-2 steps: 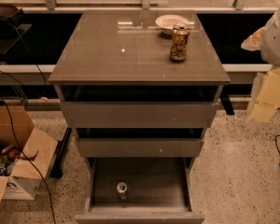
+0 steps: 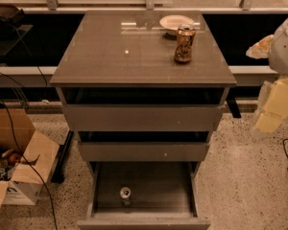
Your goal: Pick redbull can from bottom drawer and place on counter
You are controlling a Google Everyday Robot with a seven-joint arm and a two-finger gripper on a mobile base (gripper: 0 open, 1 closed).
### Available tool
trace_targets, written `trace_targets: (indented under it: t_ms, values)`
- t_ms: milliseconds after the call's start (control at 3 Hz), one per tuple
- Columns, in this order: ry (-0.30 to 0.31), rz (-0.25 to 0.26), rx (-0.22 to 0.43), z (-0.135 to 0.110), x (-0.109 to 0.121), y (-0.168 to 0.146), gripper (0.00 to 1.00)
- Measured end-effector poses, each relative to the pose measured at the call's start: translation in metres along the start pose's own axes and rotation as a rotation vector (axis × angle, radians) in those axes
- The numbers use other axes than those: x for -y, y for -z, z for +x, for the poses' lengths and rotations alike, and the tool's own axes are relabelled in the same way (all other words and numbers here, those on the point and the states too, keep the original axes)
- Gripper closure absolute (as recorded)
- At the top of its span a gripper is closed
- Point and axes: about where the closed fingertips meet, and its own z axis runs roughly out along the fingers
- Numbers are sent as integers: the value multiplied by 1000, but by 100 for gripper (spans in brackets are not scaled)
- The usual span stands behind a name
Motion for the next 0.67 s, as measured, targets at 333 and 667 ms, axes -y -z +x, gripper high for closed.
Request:
trace_targets:
  t_ms: [333, 667]
  values:
    - [-13, -41, 134, -5, -27, -25, 0]
    - [-32, -92, 268, -10, -50, -61, 0]
